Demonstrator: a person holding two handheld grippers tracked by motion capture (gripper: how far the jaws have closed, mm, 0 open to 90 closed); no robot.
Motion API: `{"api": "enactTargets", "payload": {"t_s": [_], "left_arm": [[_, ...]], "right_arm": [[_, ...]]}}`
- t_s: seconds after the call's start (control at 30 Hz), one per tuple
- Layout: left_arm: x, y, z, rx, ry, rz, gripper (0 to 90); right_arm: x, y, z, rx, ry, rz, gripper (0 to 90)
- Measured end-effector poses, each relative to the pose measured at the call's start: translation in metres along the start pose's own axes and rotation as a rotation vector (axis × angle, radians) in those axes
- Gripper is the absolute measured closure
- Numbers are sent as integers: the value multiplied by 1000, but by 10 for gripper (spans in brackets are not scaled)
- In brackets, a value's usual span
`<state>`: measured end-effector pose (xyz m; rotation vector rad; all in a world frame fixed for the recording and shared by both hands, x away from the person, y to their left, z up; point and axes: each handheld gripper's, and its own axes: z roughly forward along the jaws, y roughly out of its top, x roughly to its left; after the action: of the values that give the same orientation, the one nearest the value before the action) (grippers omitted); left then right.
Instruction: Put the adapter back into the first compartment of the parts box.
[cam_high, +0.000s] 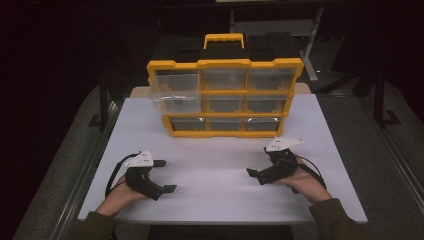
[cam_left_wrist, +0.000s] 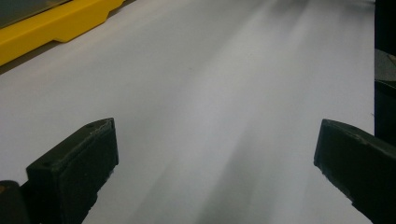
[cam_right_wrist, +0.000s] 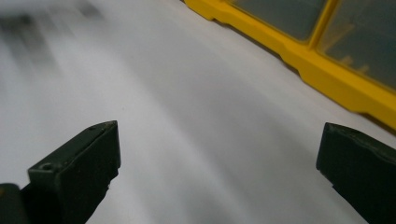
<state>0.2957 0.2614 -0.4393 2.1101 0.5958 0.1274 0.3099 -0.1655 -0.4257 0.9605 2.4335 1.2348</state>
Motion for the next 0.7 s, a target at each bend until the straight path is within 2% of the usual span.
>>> {"api": "enactTargets", "payload": {"t_s": [0.23,0.33,0.7], "left_arm": [[1,-1,-1,1,2,-1,0],[1,-1,-1,0,3,-2,0],[2,-2,-1,8,10,-1,0]], "right_arm": [[-3,-21,-5,-16,-16,52,0],[-5,-27,-6,-12,-19,60,0],[-4,-35,-4,14,-14,43,0]]}}
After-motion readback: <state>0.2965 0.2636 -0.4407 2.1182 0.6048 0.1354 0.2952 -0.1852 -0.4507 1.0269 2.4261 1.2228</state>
